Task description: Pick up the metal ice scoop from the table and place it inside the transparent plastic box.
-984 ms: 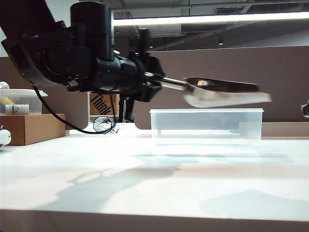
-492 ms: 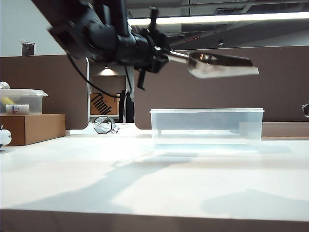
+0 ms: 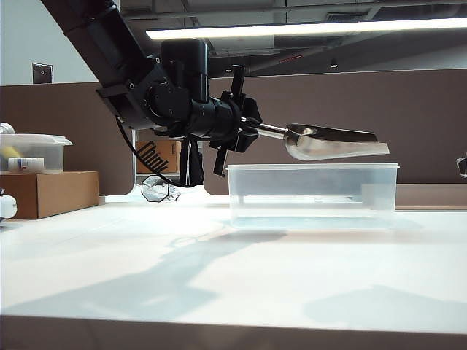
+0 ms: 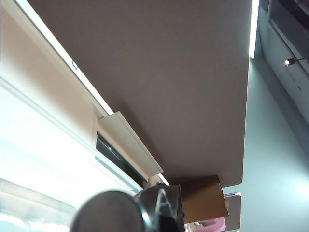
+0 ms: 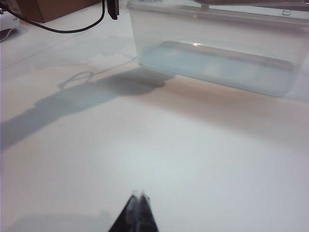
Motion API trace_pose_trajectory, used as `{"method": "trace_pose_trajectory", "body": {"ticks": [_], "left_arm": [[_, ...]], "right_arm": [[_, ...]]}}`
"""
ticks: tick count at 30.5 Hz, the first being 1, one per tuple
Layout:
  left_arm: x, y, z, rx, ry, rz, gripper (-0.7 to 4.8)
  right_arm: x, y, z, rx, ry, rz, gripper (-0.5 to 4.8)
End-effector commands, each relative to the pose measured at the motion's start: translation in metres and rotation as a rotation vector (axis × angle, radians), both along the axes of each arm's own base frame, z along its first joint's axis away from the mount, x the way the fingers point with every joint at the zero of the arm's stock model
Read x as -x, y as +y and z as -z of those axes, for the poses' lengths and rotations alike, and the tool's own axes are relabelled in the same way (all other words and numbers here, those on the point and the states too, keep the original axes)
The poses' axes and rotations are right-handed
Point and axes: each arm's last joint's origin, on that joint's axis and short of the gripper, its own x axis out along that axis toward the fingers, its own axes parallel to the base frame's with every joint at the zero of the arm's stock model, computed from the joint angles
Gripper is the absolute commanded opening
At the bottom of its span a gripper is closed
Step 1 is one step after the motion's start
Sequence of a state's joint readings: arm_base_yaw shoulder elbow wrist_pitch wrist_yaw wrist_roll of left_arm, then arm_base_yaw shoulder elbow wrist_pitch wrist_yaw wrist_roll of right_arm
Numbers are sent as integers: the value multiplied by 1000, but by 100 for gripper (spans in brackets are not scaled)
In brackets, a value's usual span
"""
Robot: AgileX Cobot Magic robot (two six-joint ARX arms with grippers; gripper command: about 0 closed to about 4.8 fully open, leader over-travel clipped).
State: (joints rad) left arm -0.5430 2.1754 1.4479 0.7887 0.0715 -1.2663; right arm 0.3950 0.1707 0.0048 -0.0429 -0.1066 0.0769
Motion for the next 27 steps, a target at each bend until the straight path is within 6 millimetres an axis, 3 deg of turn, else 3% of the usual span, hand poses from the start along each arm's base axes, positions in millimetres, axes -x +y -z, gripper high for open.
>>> {"method": "trace_pose_trajectory", "body": {"ticks": [1,6,23,25,27], "left_arm": [[-1,1,-3,8,2,-15,-6],[-2,1,6,-28,74,-23,-6],[-5,6,5,7,86,-42,-4],[-5,6,4,7,86,-42,28],[-5,6,5,8,88,-37,122]], "right_arm": [[0,-2,-4,-12,-36,23,-1],[0,-8,-9,-33,-91,73,-1],[2,-10,-11,-44,-125,89,-1],[2,-10,-11,-44,-125,89,-1],[2,-10,-11,-44,-124,89,-1]]}}
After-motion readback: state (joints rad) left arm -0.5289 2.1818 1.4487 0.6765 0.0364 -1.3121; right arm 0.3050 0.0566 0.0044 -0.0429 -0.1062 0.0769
